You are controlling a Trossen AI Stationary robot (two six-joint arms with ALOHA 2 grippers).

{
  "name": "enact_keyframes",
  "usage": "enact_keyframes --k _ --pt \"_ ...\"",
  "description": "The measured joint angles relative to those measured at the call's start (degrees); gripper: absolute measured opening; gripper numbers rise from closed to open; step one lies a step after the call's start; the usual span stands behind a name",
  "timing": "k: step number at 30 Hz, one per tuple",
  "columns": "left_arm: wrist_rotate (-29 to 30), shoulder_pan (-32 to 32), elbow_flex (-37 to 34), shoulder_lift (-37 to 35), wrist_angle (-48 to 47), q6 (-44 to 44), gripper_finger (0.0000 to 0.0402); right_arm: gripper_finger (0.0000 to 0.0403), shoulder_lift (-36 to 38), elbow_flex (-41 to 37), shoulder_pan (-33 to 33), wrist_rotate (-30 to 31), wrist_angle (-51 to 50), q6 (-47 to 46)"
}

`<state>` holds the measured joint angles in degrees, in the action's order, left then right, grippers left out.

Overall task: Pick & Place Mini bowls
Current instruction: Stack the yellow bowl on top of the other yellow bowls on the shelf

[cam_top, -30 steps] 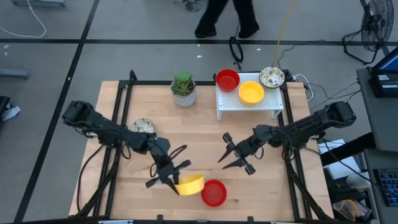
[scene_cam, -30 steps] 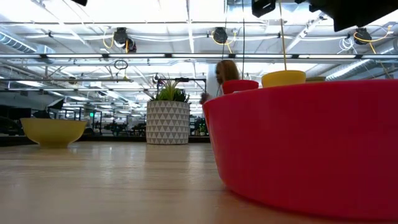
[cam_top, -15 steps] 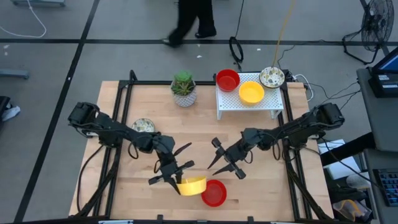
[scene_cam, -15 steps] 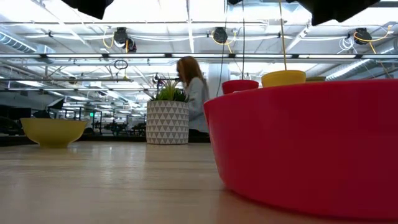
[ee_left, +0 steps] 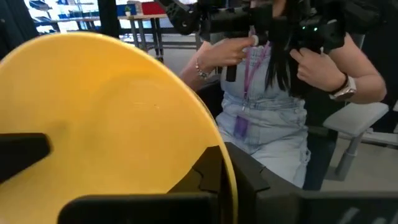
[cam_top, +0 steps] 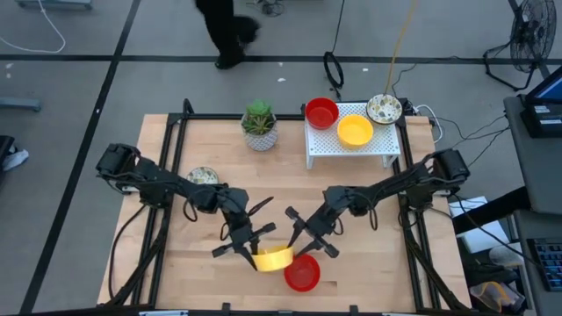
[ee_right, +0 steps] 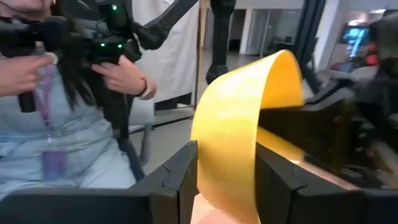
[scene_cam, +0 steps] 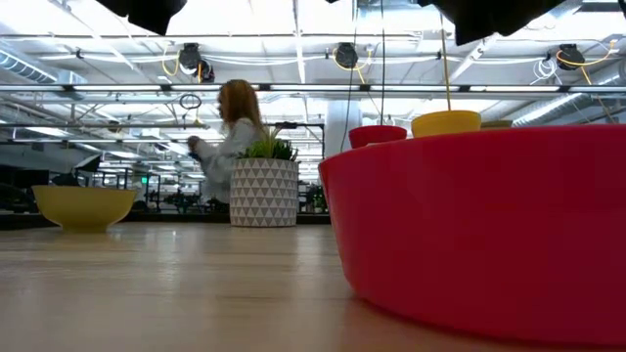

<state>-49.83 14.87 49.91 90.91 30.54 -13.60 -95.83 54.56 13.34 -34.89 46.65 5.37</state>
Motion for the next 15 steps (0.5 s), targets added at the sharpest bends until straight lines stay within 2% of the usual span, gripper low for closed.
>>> enact_keyframes --k 3,8,12,15 --pt "-0.4 -0.1 0.0 0.0 -1.3 0.4 0.0017 0.0118 -1.1 0.6 0.0 -0.1 -0.1 -0.1" --pt "-0.9 -0.2 0.0 0.0 -2.1 0.7 0.0006 0.0107 -1.4 0.6 0.0 0.0 -0.1 0.1" --pt "-1.0 -0.5 0.0 0.0 -2.4 0.6 0.0018 0.0068 -1.4 0.6 0.0 -0.8 -0.4 1.2" --pt "-1.0 -1.0 0.0 0.0 -2.1 0.2 0.0029 0.0028 -1.4 0.6 0.1 -3.6 -0.7 1.4"
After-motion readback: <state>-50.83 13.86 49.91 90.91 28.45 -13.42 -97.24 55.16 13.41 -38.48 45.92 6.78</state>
